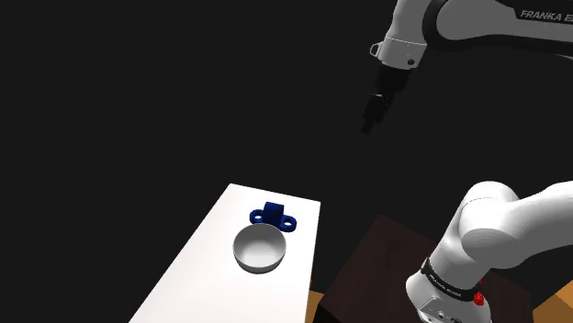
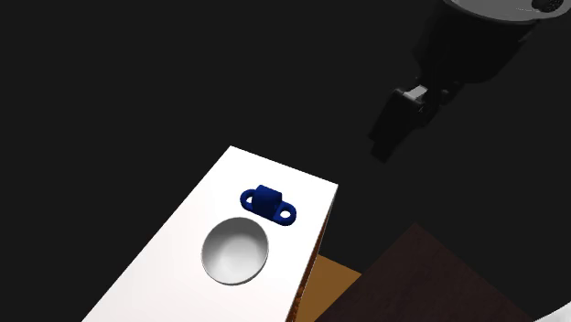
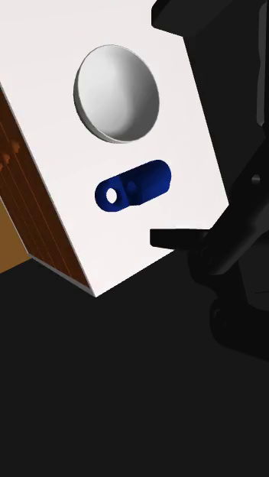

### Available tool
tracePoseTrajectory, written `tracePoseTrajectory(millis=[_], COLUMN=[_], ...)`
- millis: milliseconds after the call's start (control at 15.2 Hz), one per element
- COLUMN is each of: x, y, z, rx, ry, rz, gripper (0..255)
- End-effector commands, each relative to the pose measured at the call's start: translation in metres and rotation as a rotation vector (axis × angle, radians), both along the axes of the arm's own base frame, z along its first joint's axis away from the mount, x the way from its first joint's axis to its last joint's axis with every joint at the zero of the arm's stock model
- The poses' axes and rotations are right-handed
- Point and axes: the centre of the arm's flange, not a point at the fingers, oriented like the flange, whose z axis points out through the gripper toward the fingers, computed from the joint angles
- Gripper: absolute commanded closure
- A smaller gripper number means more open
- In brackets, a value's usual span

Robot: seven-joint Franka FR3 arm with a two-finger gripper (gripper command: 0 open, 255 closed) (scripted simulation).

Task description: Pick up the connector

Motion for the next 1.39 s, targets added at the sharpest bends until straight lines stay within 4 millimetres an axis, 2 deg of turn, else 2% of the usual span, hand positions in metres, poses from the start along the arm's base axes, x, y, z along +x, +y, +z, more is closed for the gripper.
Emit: tracePoseTrajectory(millis=[0, 660, 1320], x=[0.000, 0.077, 0.155], y=[0.000, -0.009, -0.008], z=[0.000, -0.106, -0.211], rx=[0.000, 0.057, 0.114], ry=[0.000, -0.016, -0.032], rz=[0.000, 0.062, 0.124], gripper=[0, 0, 0])
